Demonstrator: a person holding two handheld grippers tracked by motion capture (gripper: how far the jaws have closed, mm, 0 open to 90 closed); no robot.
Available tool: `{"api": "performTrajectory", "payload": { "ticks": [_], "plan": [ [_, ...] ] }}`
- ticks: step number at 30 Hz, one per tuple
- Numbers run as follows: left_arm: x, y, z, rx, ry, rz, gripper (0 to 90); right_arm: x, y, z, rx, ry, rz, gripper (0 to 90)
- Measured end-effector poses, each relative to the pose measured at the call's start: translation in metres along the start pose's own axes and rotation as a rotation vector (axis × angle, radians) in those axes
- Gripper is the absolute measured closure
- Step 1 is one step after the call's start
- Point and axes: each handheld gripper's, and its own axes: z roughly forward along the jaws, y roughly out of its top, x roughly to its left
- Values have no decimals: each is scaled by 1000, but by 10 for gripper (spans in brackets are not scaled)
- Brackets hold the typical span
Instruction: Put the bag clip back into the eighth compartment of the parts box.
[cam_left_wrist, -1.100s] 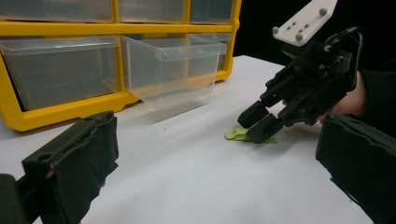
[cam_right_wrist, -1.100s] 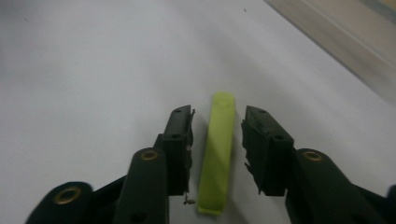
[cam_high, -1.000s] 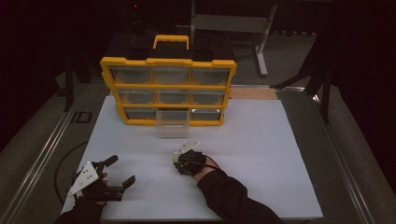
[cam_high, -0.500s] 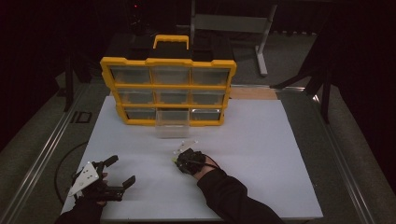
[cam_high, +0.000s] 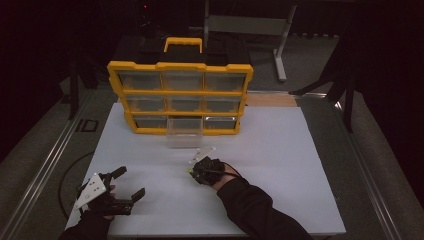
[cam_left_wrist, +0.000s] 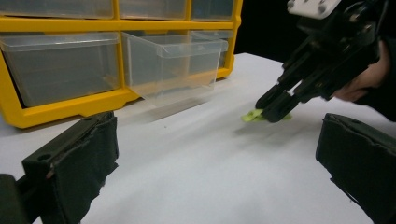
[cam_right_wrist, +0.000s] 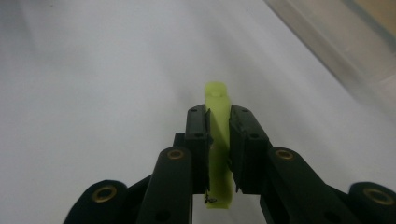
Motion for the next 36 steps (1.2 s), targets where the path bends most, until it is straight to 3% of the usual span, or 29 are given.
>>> {"api": "performTrajectory", "payload": {
  "ticks": [7,21,36],
  "plan": [
    [0,0,0,0,-3,-1,0,-4,6,-20,-19,18,-12,786],
    [0,0,0,1,1,1,0,-15,22,-57,-39,10,-39,786],
    [-1,0,0,0,-3,2,0,-28,45,-85,-70,-28,-70,786]
  ]
}}
